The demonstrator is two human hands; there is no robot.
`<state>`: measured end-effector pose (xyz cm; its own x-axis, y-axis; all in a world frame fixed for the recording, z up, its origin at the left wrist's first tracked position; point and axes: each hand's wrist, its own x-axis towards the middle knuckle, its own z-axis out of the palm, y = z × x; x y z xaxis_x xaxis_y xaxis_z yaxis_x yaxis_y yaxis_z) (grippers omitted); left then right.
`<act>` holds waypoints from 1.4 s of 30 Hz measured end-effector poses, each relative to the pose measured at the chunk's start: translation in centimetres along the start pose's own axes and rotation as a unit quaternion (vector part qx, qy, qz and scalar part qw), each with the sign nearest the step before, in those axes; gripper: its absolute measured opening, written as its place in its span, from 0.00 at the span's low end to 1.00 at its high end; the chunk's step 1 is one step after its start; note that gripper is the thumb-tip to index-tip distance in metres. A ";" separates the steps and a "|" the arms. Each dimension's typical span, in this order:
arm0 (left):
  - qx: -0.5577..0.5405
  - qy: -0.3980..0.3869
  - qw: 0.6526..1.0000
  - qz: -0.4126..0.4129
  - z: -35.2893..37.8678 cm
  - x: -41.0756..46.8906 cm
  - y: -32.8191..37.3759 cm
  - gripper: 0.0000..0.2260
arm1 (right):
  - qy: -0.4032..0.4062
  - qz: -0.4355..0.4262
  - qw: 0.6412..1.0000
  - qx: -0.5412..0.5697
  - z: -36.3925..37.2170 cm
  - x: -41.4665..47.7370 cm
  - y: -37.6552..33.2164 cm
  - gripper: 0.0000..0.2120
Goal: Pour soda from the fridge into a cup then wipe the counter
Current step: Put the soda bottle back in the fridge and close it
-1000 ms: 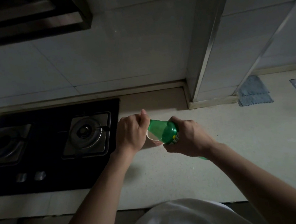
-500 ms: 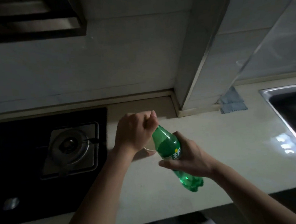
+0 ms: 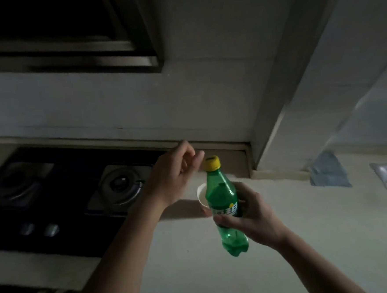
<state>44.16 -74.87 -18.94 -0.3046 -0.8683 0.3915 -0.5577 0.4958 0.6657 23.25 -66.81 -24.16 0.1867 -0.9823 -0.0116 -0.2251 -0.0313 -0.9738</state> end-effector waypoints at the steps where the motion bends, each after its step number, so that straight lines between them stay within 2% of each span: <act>1: 0.002 0.013 1.000 -0.021 -0.9 -1.5 0.0 0.12 | -0.010 -0.014 1.000 0.006 0.1 0.4 -0.4 0.26; 4: 0.047 0.037 0.995 -0.084 -3.0 -7.6 0.6 0.05 | -0.042 -0.058 0.997 0.036 1.1 1.7 -1.7 0.20; 10: 0.149 0.107 0.964 -0.194 -7.0 -19.8 4.2 0.20 | -0.164 -0.123 0.972 0.117 8.6 3.9 -6.6 0.22; 15: 0.156 0.207 0.942 -0.213 -12.0 -24.3 7.8 0.25 | -0.266 -0.167 0.939 0.141 16.2 2.7 -13.2 0.20; 19: 0.118 0.328 0.912 -0.216 -15.8 -26.6 9.4 0.29 | -0.340 -0.194 0.908 0.152 21.8 0.9 -18.1 0.19; 23: 0.111 0.411 0.880 -0.213 -19.4 -31.3 9.3 0.30 | -0.402 -0.221 0.877 0.143 28.2 -1.8 -22.0 0.19; 27: 0.164 0.442 0.854 -0.221 -24.0 -36.9 8.1 0.31 | -0.426 -0.239 0.860 0.146 35.3 -5.3 -24.8 0.14; 33: 0.236 0.481 0.816 -0.218 -29.8 -45.4 7.3 0.27 | -0.466 -0.252 0.835 0.148 46.0 -9.7 -26.8 0.19; 36: 0.217 0.494 0.811 -0.229 -31.8 -49.3 6.5 0.27 | -0.495 -0.243 0.821 0.145 50.3 -11.8 -27.1 0.18; 42: 0.229 0.530 0.774 -0.259 -34.9 -54.1 3.7 0.29 | -0.550 -0.224 0.793 0.133 58.4 -12.7 -27.0 0.21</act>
<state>85.54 -25.48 -15.51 0.7204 -0.3279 0.6111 -0.6831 -0.1833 0.7070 82.78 -42.75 -11.00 0.9454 -0.1234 0.3017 0.2830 -0.1485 -0.9476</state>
